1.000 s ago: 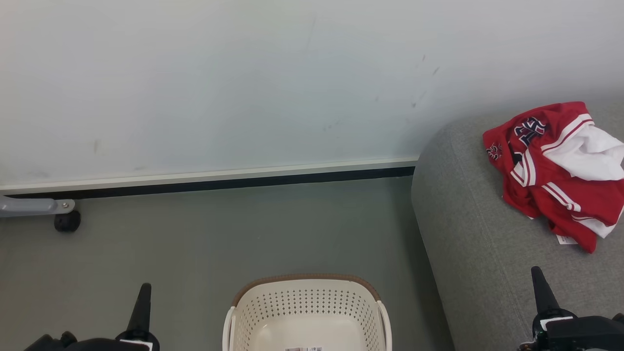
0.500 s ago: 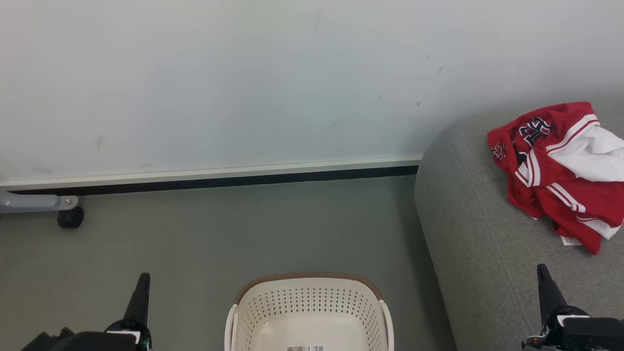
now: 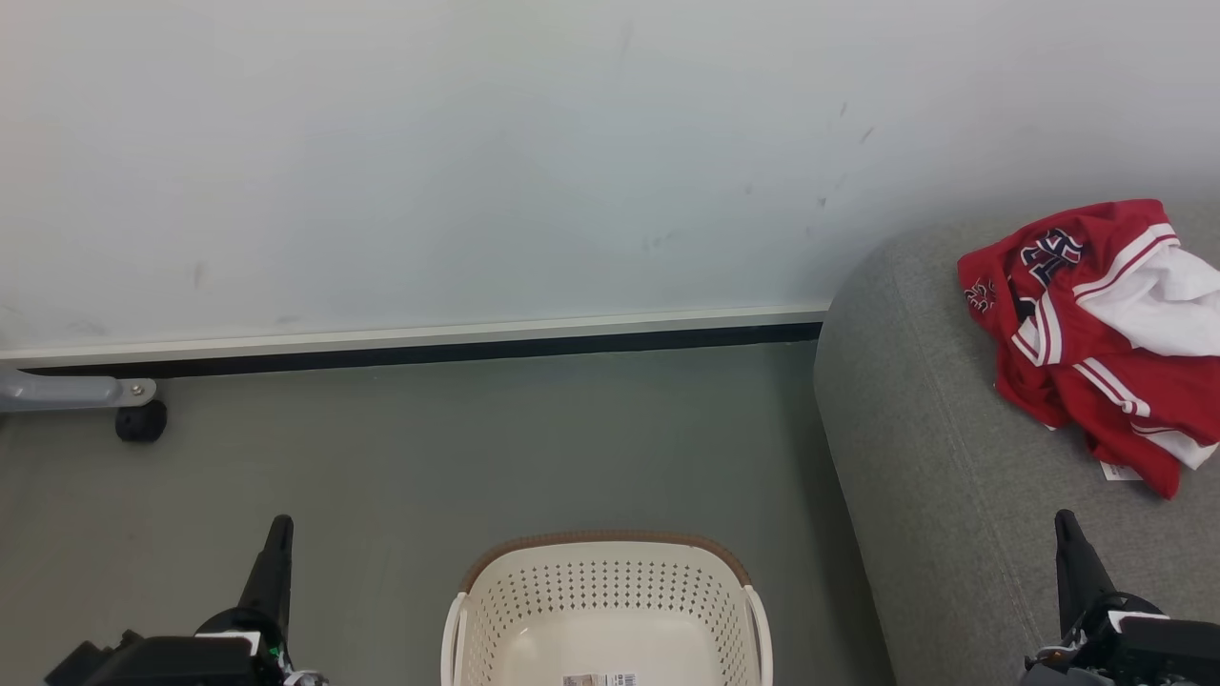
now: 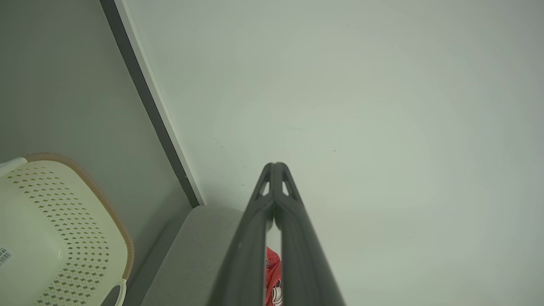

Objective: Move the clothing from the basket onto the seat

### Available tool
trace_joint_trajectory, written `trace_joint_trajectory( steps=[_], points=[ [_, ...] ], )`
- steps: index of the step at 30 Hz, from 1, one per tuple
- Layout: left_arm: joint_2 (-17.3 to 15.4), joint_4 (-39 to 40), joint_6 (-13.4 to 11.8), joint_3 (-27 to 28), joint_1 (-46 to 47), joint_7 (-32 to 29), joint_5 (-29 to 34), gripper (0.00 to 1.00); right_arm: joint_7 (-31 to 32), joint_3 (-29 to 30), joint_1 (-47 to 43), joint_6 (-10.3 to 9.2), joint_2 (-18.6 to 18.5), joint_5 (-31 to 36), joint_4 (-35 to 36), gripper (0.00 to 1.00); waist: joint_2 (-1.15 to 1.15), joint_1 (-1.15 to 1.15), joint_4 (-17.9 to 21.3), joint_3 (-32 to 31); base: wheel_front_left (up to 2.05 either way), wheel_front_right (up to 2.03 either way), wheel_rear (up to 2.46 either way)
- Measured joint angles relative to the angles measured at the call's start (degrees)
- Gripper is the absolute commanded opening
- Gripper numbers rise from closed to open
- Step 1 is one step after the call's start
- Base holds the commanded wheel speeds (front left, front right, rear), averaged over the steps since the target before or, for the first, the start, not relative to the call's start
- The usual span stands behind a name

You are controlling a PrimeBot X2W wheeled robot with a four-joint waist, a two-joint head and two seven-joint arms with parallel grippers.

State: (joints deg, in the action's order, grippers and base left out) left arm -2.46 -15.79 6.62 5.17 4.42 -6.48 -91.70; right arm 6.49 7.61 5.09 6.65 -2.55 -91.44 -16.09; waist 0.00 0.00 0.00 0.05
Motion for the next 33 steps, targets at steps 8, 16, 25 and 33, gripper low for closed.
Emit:
trace_joint_trajectory(
  steps=[8, 16, 25, 33],
  points=[
    [0.0, 0.0, 0.0, 0.0, 0.0, 0.0, 0.0, 0.0, 0.0, 0.0, 0.0, 0.0, 0.0, 0.0, 0.0, 0.0, 0.0, 0.0, 0.0, 0.0, 0.0, 0.0, 0.0],
    [0.0, 0.0, 0.0, 0.0, 0.0, 0.0, 0.0, 0.0, 0.0, 0.0, 0.0, 0.0, 0.0, 0.0, 0.0, 0.0, 0.0, 0.0, 0.0, 0.0, 0.0, 0.0, 0.0],
    [0.0, 0.0, 0.0, 0.0, 0.0, 0.0, 0.0, 0.0, 0.0, 0.0, 0.0, 0.01, 0.0, 0.0, 0.0, 0.0, 0.0, 0.0, 0.0, 0.0, 0.0, 0.0, 0.0],
    [0.0, 0.0, 0.0, 0.0, 0.0, 0.0, 0.0, 0.0, 0.0, 0.0, 0.0, 0.09, 0.0, 0.0, -0.1, 0.0, 0.0, 0.0, 0.0, 0.0, 0.0, 0.0, 0.0]
  ],
)
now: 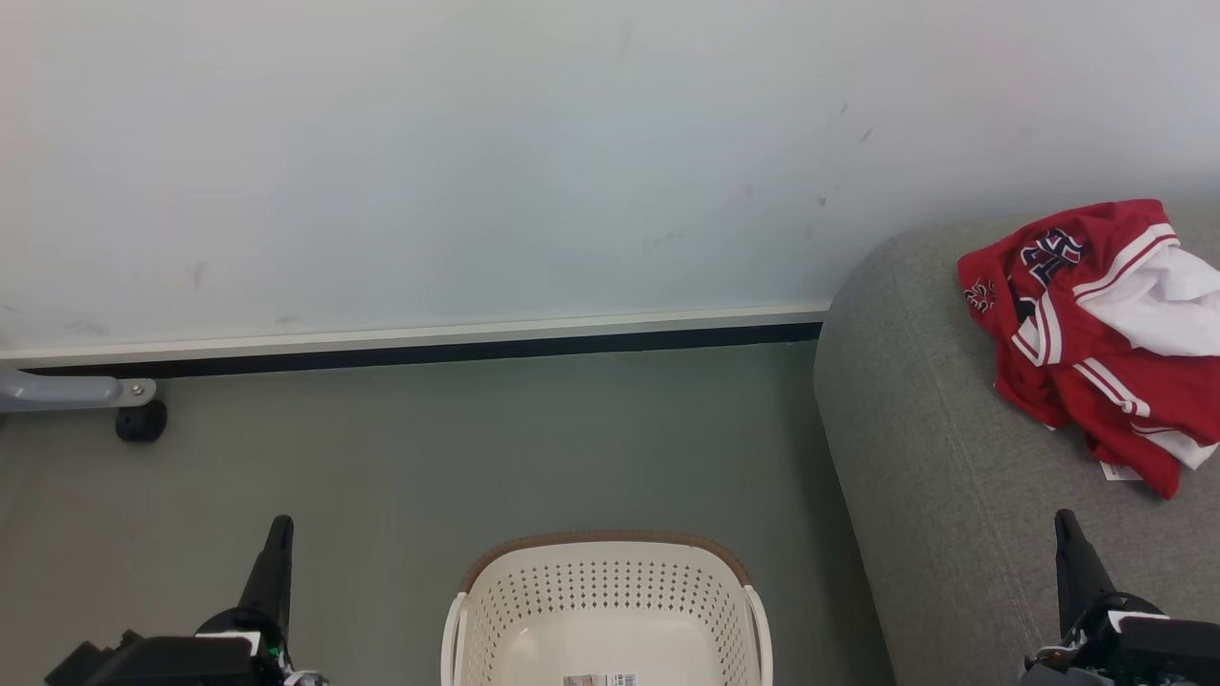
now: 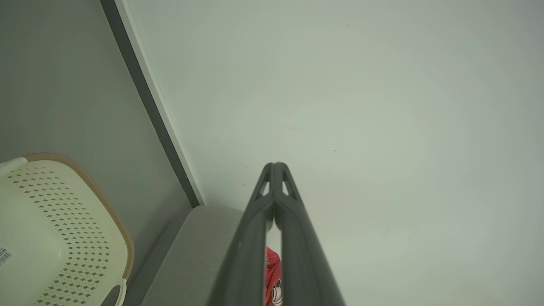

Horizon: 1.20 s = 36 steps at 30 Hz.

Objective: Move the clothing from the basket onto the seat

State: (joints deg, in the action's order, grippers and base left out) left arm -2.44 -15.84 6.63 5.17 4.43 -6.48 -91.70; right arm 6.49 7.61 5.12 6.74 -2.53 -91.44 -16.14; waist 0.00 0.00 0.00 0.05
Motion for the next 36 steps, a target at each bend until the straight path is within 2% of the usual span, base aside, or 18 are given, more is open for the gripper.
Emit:
trace_joint_trajectory(
  steps=[36],
  points=[
    [0.0, -0.1, 0.0, 0.0, 0.0, 0.0, 0.0, 0.0, 0.0, 0.0, 0.0, 0.08, 0.0, 0.0, 0.0, 0.0, 0.0, 0.0, 0.0, 0.0, 0.0, 0.0, 0.0]
  ],
)
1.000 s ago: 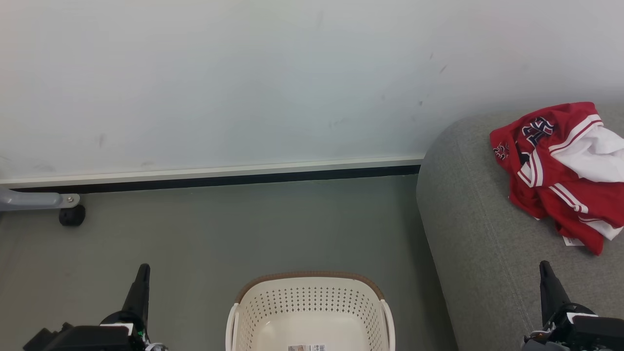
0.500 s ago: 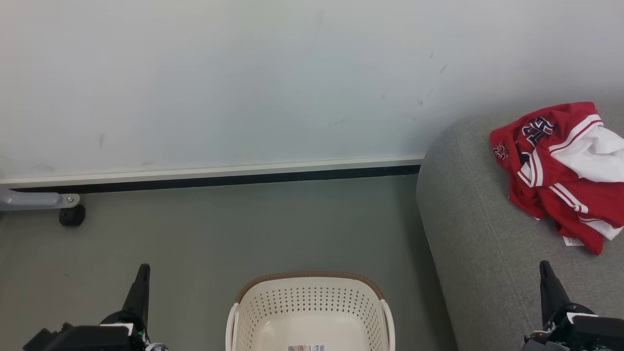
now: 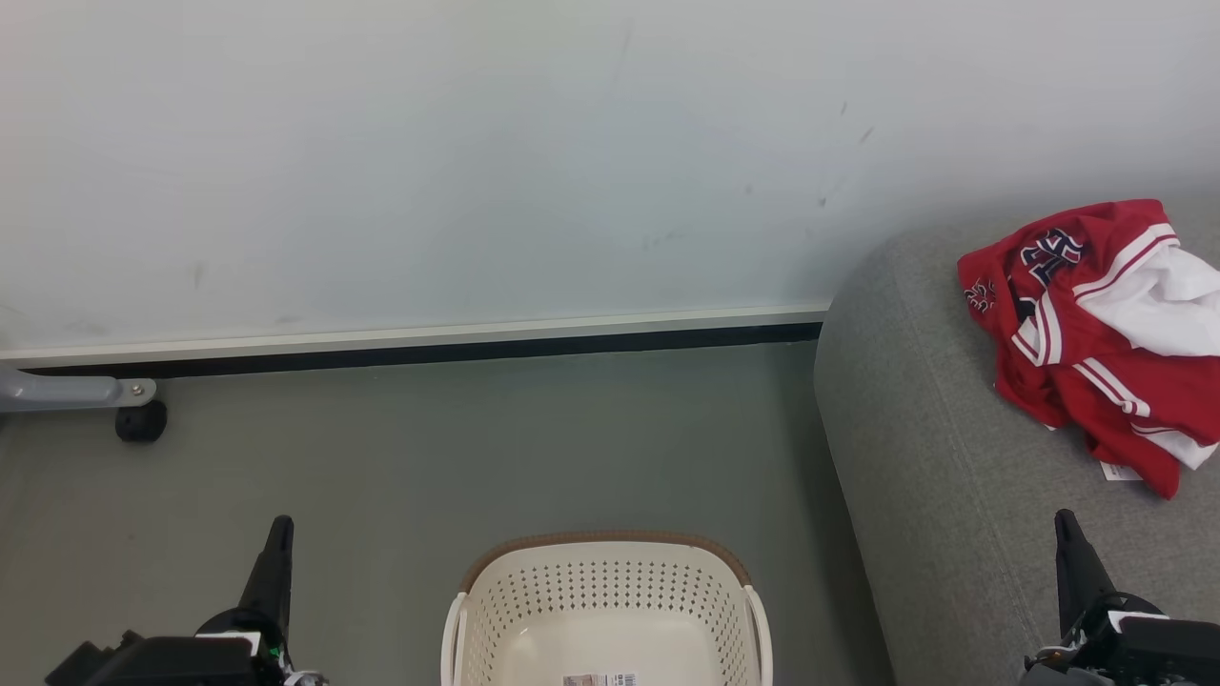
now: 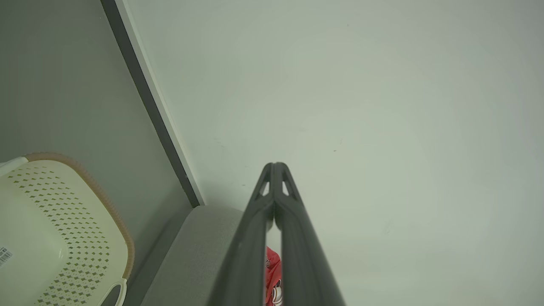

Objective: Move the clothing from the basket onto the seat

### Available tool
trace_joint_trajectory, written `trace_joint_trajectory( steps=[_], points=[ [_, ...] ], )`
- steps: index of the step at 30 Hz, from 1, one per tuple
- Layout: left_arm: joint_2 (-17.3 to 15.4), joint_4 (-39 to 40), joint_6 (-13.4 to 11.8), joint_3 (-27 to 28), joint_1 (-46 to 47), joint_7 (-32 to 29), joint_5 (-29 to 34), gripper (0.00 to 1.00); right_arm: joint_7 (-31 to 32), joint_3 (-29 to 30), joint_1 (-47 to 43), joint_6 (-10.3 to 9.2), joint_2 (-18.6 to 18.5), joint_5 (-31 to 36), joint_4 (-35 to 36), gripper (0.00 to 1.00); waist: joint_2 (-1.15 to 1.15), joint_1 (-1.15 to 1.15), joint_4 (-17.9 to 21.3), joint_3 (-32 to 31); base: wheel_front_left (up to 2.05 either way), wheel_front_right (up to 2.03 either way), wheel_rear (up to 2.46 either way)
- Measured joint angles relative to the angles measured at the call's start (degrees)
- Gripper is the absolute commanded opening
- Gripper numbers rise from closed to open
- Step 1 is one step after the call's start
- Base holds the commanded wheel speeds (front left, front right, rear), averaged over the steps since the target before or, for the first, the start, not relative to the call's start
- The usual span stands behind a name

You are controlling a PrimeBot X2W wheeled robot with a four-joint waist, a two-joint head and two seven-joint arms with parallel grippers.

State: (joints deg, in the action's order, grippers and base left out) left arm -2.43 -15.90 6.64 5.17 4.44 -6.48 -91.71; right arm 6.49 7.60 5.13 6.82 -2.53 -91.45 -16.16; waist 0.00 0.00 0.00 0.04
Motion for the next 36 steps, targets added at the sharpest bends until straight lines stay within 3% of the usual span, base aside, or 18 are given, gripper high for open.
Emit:
trace_joint_trajectory(
  steps=[36],
  points=[
    [0.0, -0.1, 0.4, 0.0, 0.0, 0.0, 0.0, 0.0, 0.0, 0.0, 0.0, 0.01, 0.0, 0.0, 0.0, 0.0, 0.0, 0.0, 0.0, 0.0, 0.0, 0.0, 0.0]
  ],
)
